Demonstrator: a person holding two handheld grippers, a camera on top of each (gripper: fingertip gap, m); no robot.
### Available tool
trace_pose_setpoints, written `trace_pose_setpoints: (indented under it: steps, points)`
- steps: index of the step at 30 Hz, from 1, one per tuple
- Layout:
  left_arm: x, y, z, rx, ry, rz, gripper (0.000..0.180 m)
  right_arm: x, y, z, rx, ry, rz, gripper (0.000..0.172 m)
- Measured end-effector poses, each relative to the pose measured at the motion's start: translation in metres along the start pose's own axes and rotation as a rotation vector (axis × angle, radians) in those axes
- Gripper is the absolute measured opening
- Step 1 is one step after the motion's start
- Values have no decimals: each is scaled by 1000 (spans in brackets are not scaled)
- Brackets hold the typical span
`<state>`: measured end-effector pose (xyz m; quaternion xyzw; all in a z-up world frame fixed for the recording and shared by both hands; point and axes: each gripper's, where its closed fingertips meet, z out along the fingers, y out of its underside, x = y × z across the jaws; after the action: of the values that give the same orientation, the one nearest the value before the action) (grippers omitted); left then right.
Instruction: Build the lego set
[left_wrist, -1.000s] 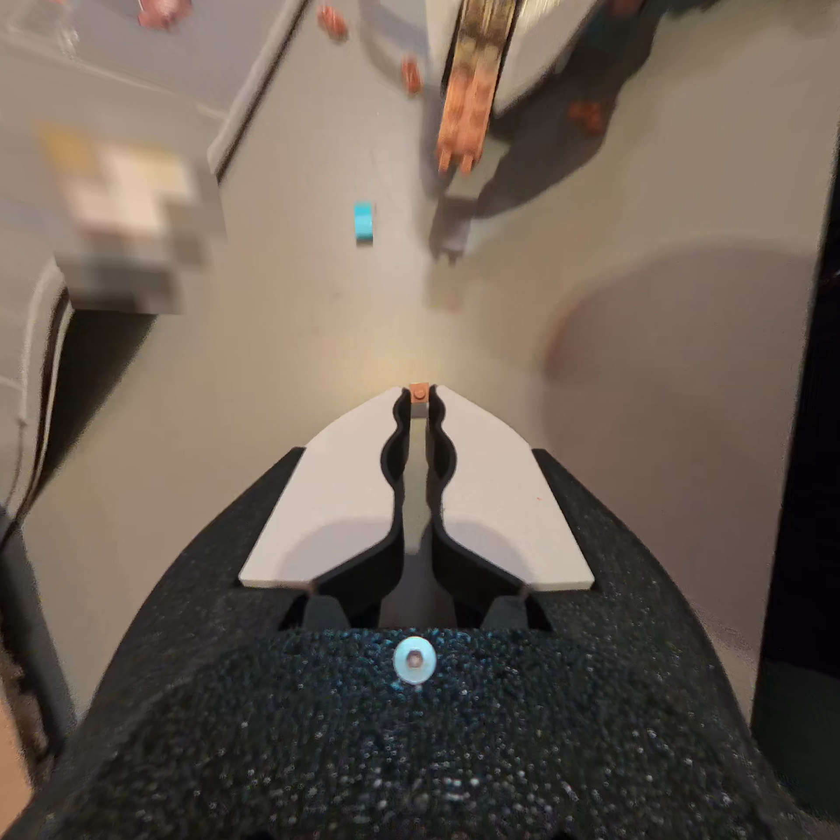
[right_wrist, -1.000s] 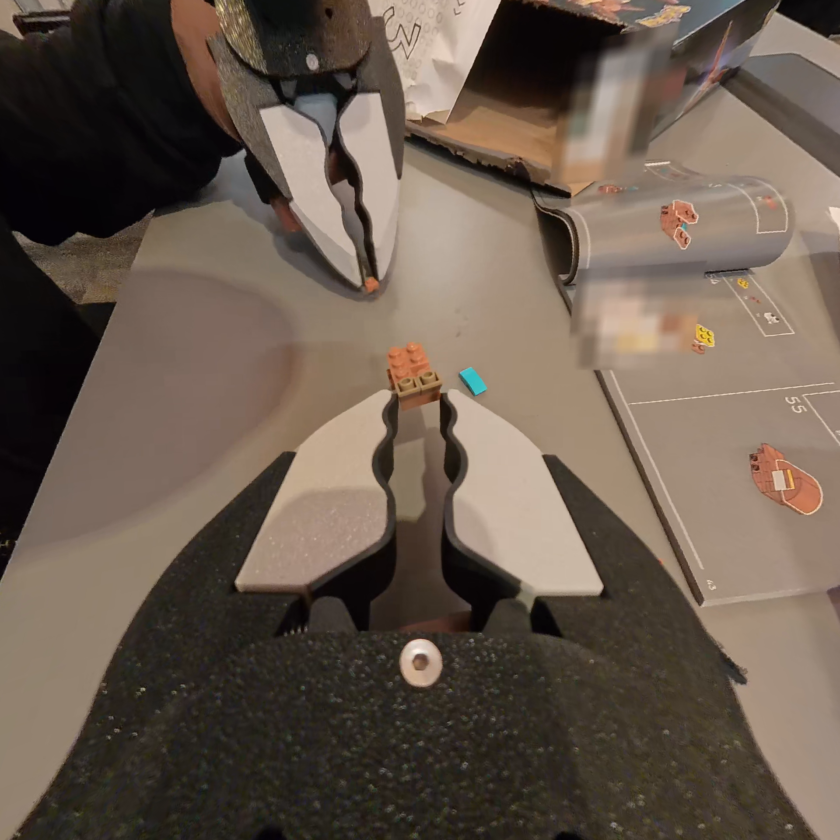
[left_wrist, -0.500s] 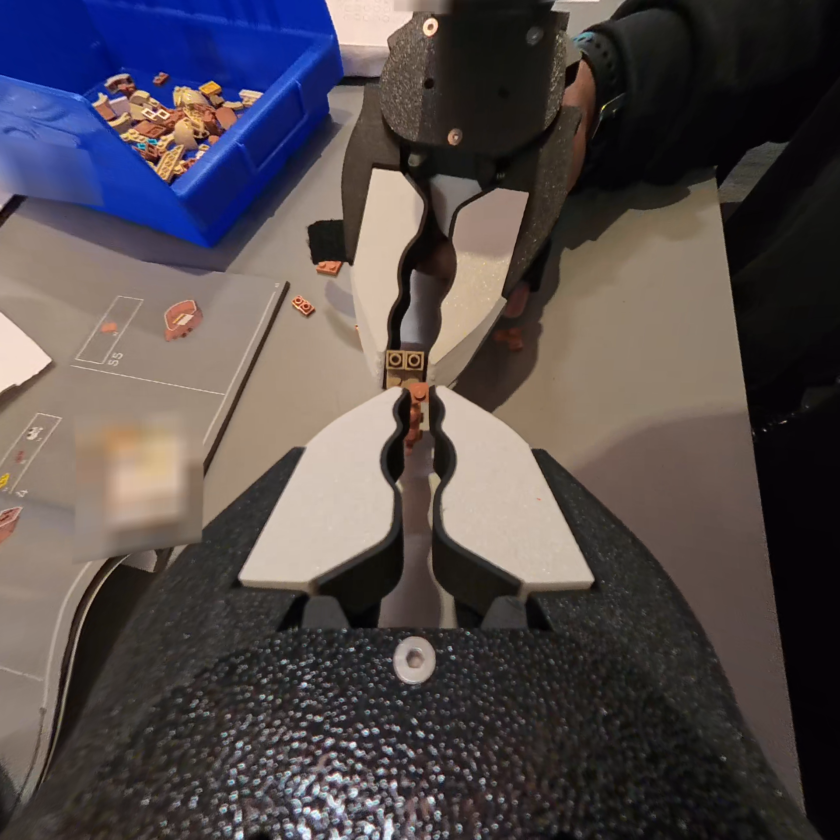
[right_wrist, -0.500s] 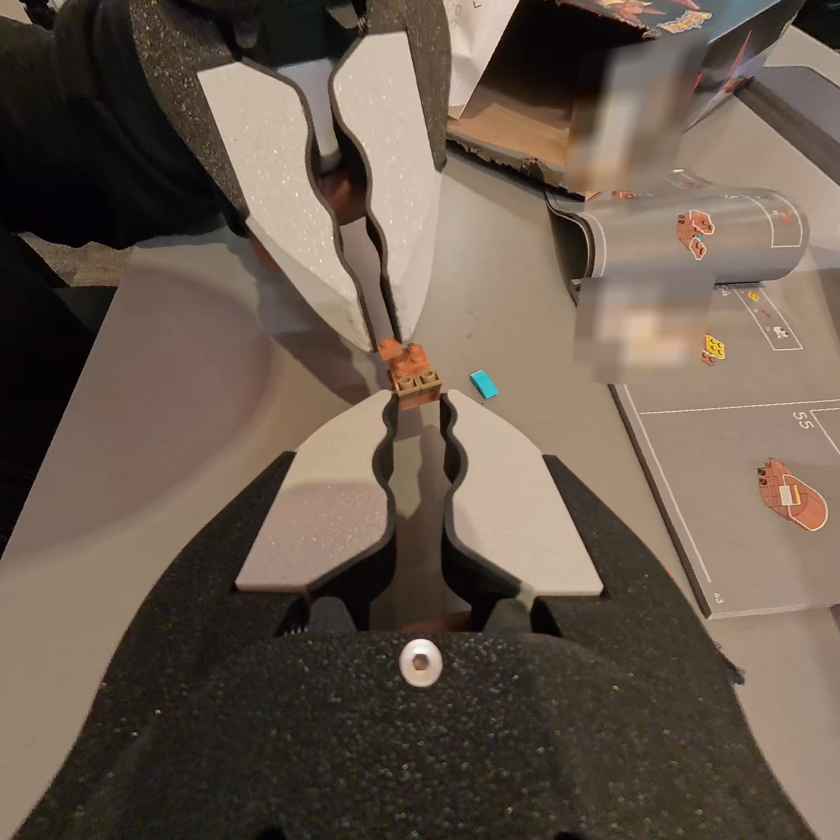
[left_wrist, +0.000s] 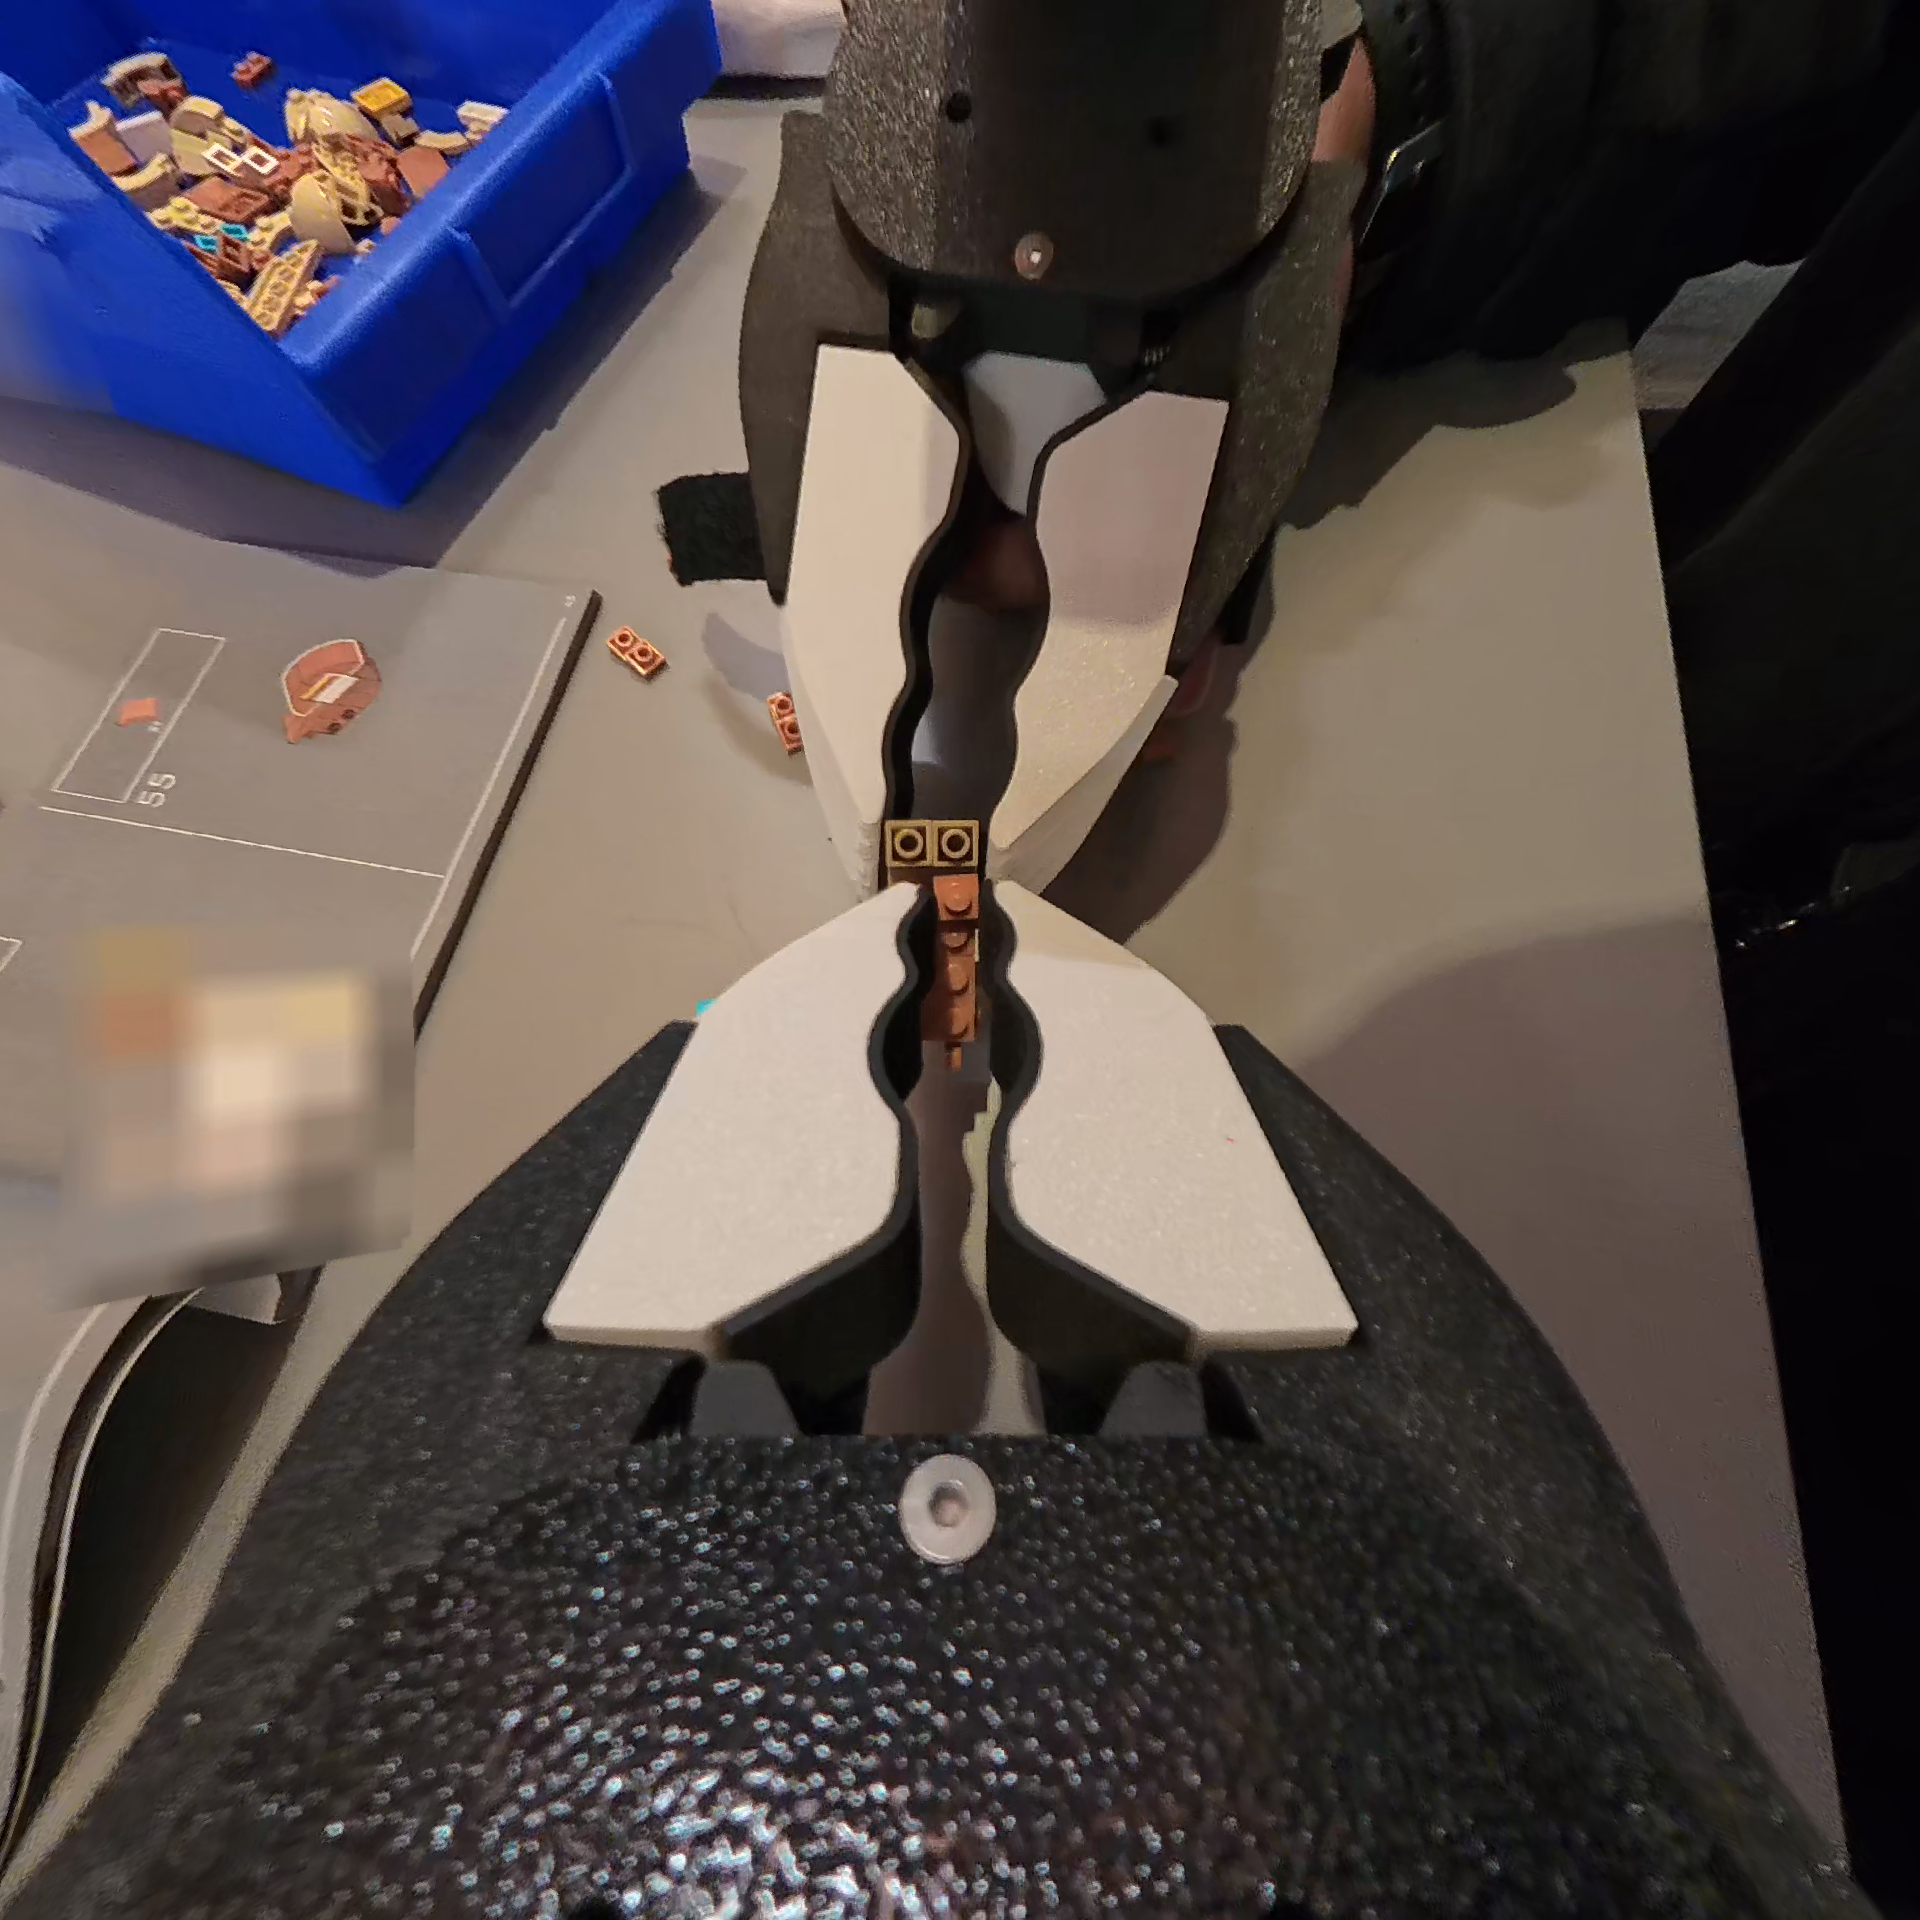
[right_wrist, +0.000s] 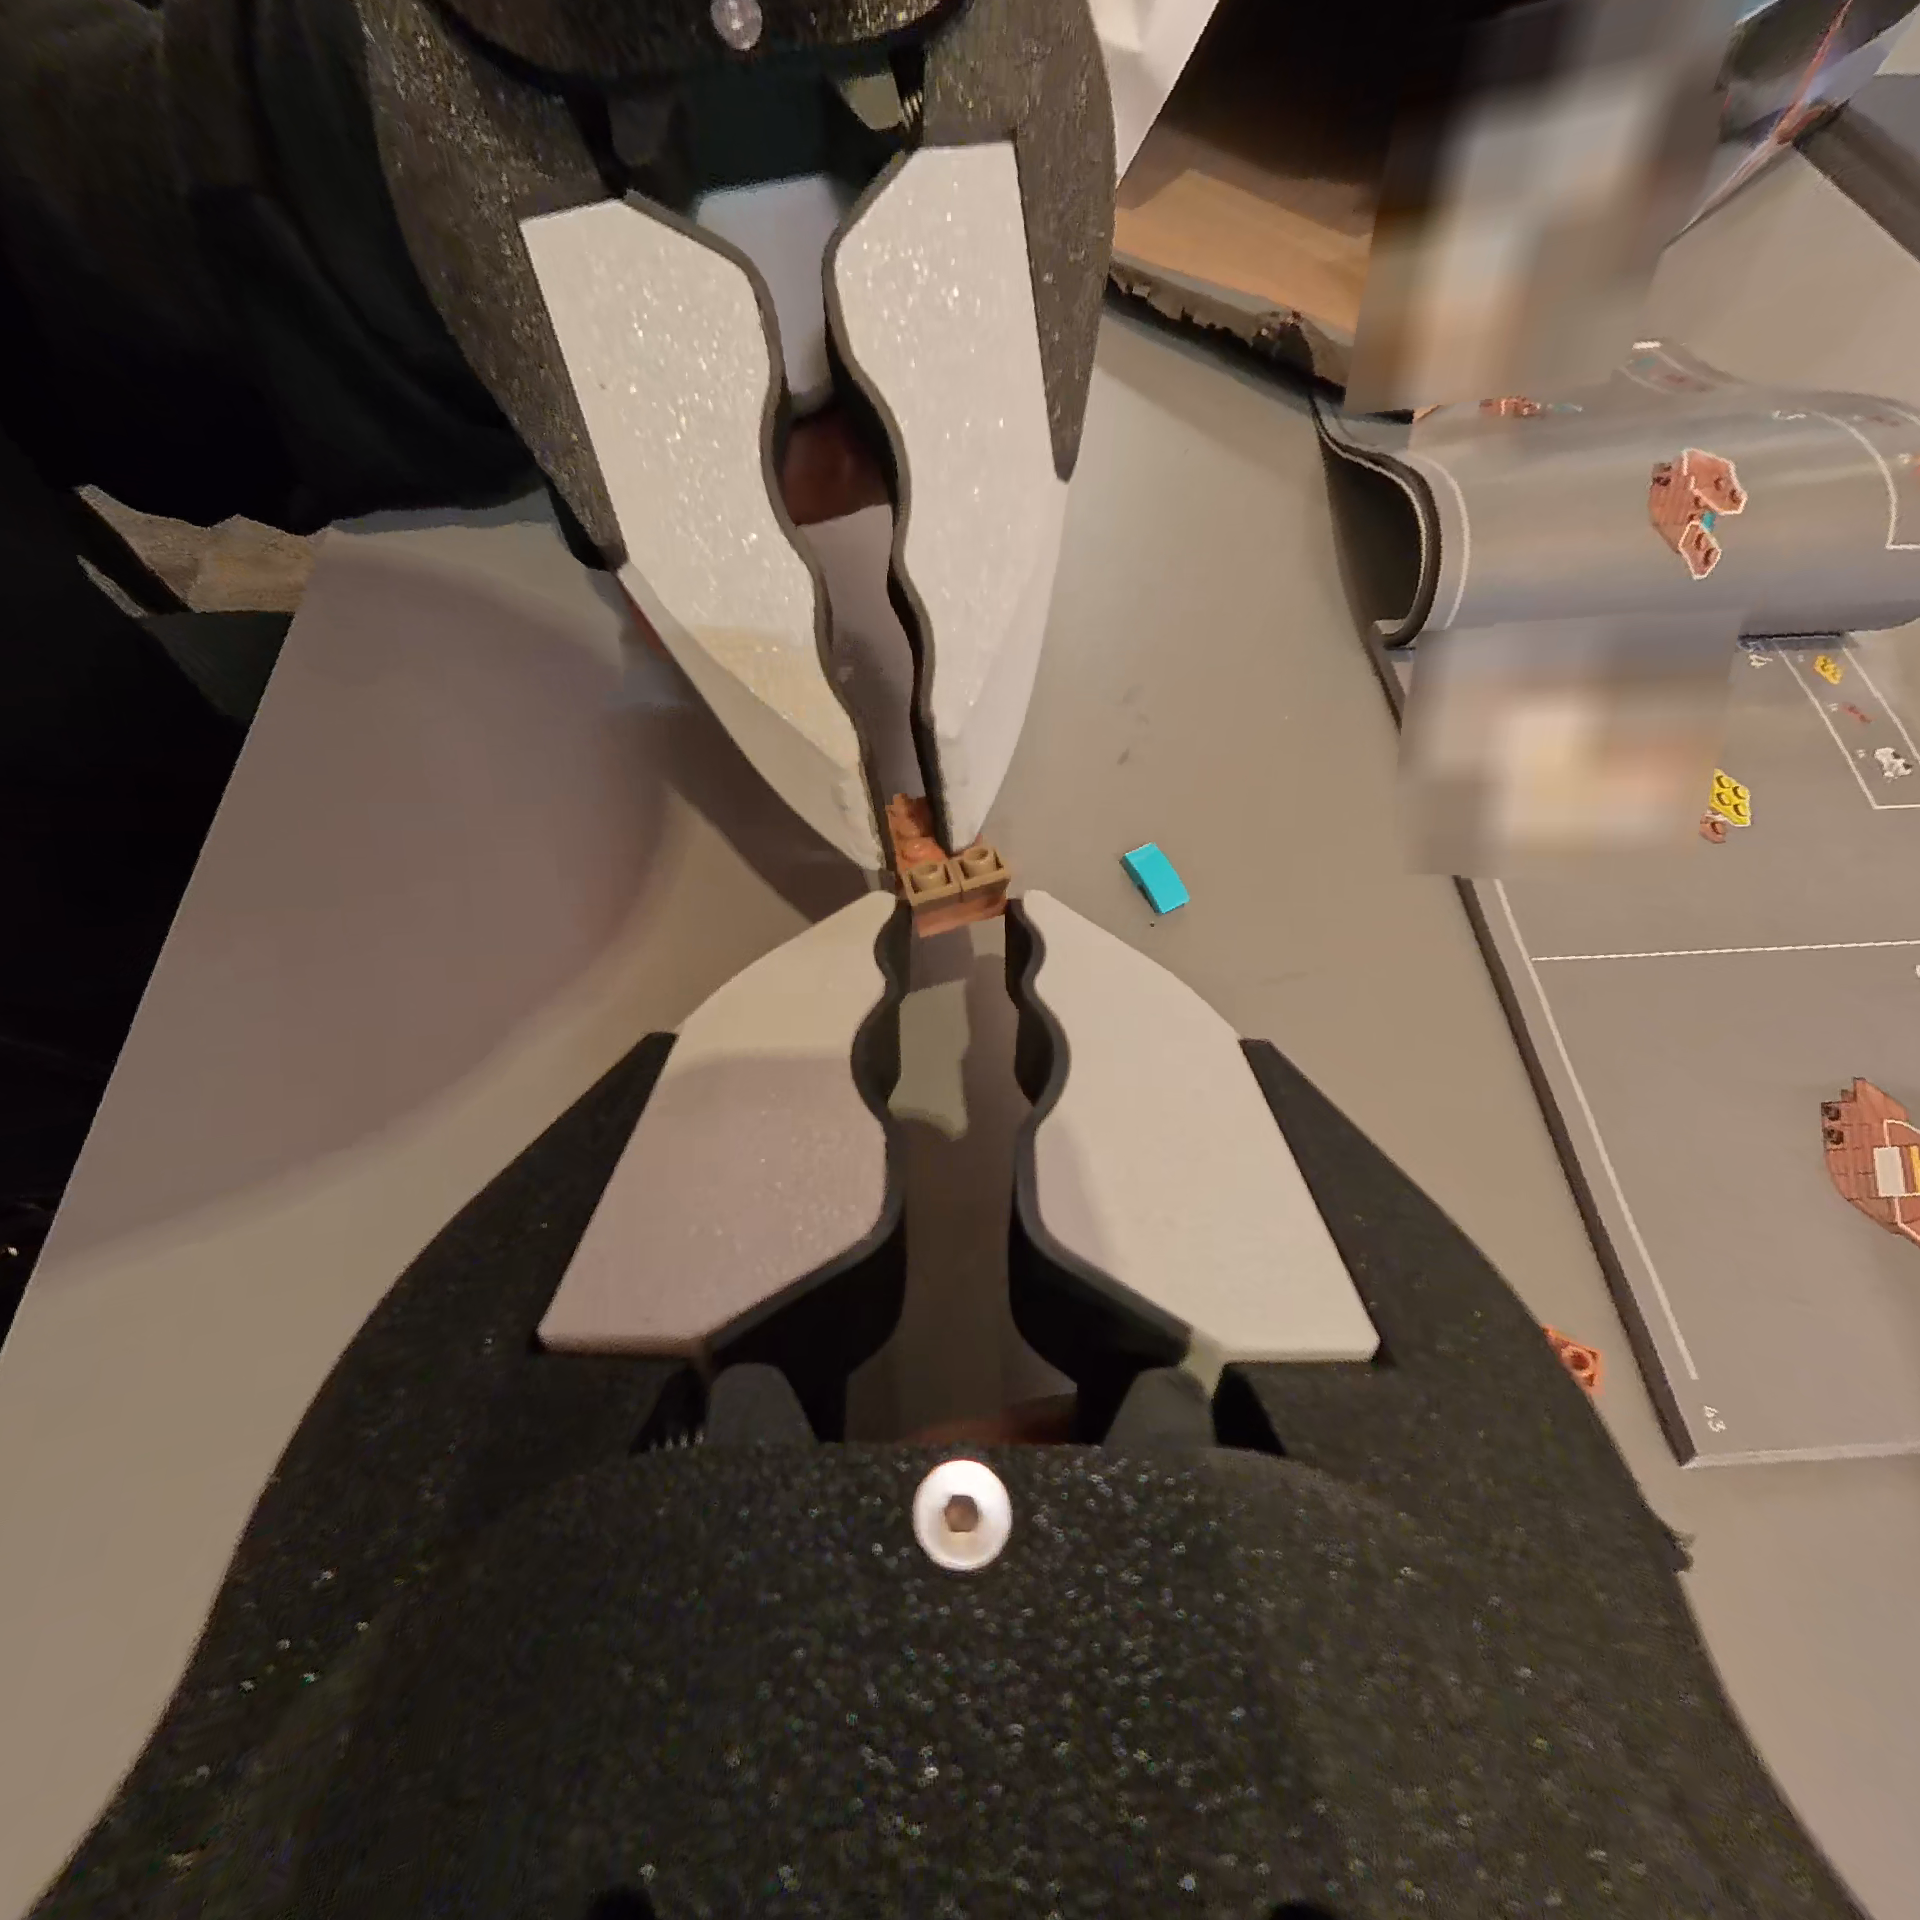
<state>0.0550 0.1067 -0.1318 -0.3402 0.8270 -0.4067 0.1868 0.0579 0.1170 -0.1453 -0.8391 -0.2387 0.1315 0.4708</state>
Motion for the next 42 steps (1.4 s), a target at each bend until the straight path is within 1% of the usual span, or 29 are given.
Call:
trace_pose_setpoints:
  steps: [13,18,35,42]
  points:
    - [-1,19,11,-101,-16,35,7,-4,20,11,-167,-4,-26,17]
    - [0,22,12,-102,-12,30,7,-5,24,13,-194,-11,-27,17]
    - [3,22,13,-113,-2,64,7,-5,23,14,-192,-39,9,16]
    - [1,12,7,-87,-8,54,7,-3,12,8,-101,-57,38,16]
